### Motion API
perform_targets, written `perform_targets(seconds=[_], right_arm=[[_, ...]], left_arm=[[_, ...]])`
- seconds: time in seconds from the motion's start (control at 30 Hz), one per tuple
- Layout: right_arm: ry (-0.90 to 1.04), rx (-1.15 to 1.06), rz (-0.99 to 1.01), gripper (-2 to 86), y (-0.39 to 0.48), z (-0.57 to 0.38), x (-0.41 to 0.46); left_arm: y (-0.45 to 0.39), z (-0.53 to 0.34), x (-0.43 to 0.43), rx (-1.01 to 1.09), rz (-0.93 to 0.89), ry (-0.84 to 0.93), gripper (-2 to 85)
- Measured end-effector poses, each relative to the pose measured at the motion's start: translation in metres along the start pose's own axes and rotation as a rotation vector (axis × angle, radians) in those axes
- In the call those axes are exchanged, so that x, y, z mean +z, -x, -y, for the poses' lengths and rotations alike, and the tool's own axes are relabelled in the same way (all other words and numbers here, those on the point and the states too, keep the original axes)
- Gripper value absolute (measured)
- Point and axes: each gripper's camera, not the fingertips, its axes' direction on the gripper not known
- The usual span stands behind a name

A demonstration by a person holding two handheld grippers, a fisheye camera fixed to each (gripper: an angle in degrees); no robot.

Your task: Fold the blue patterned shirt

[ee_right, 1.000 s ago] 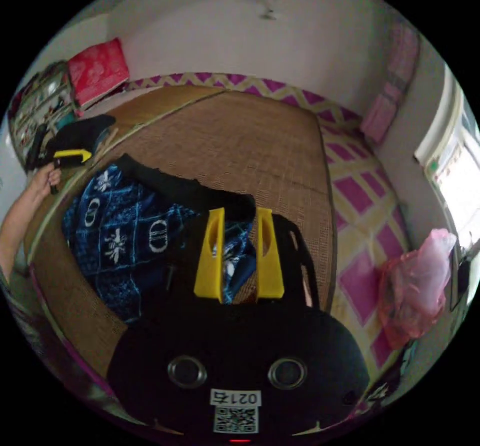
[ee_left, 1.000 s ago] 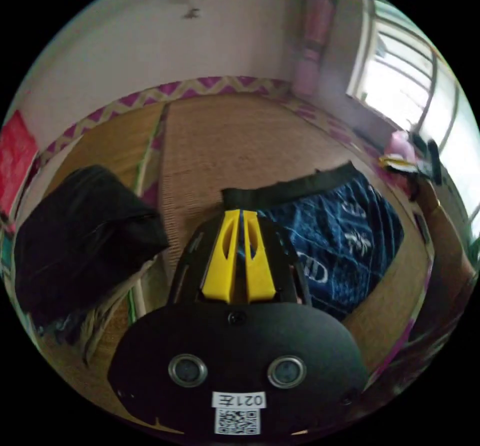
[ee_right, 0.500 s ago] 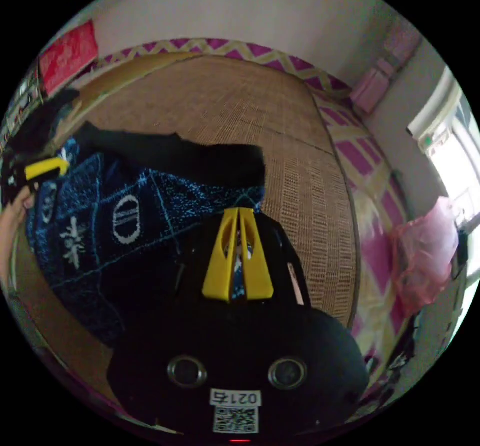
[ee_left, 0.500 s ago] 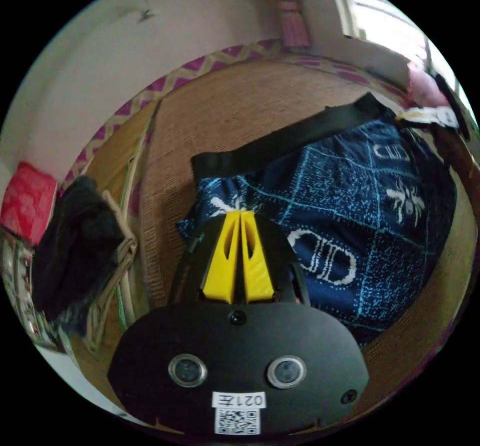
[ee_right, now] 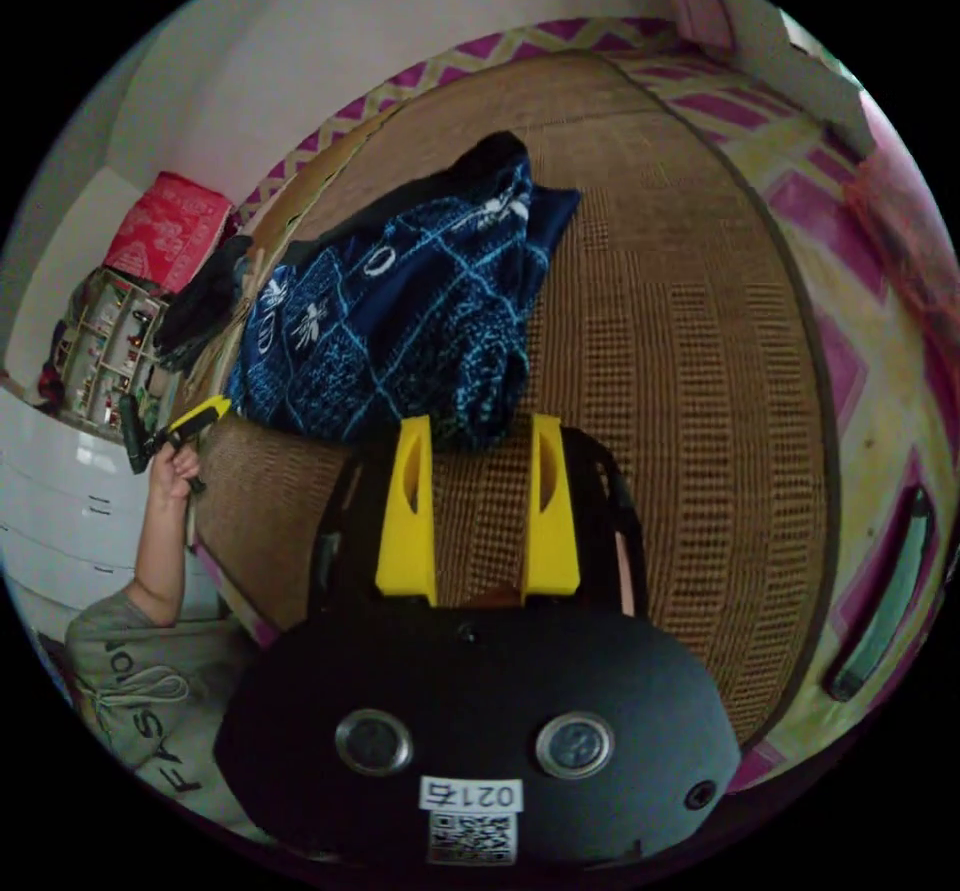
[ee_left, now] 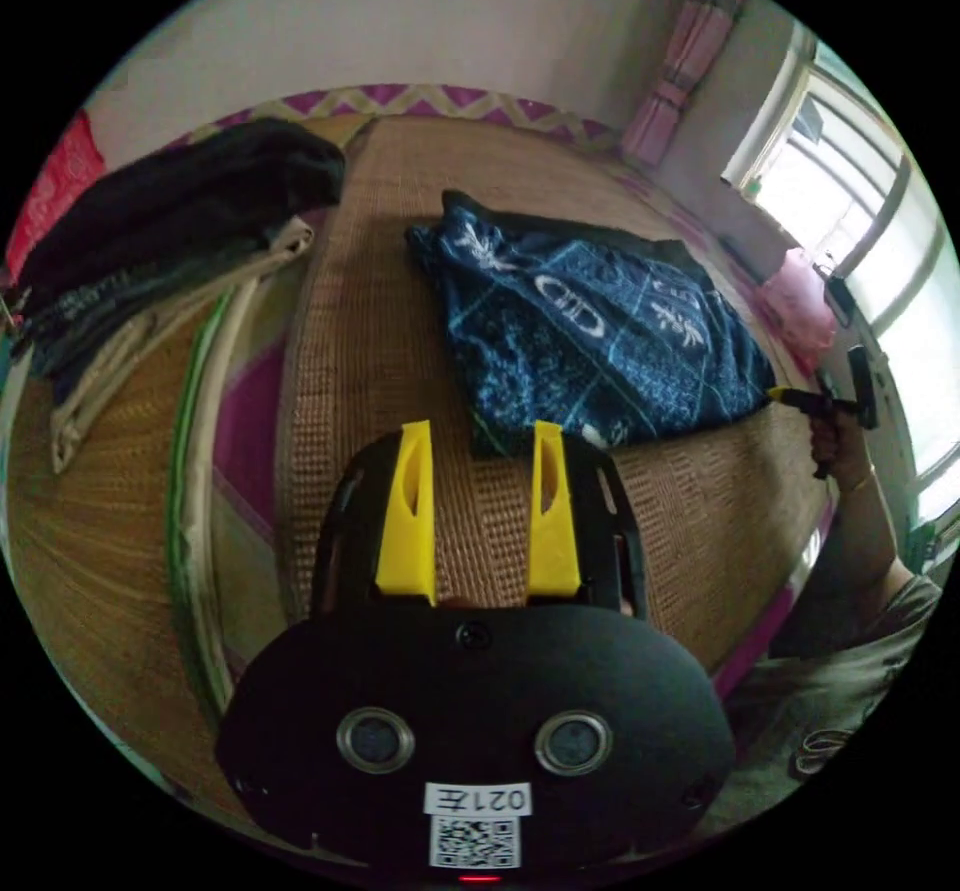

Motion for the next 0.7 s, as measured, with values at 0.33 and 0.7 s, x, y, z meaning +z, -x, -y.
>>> perform_targets(seconds=[0.33,0.7], right_arm=[[-0.024,-0.145,0.127,-0.3,0.026,-0.047,-0.010],[0.023,-0.473,0.155,9.1,0.188,-0.201,0.029]], left_arm=[[0.007,-0.046,-0.028,0.173,0.029,0.027,-0.1],[-0.019,-0.190,-0.088,0.129,0.464,-0.074,3.6]])
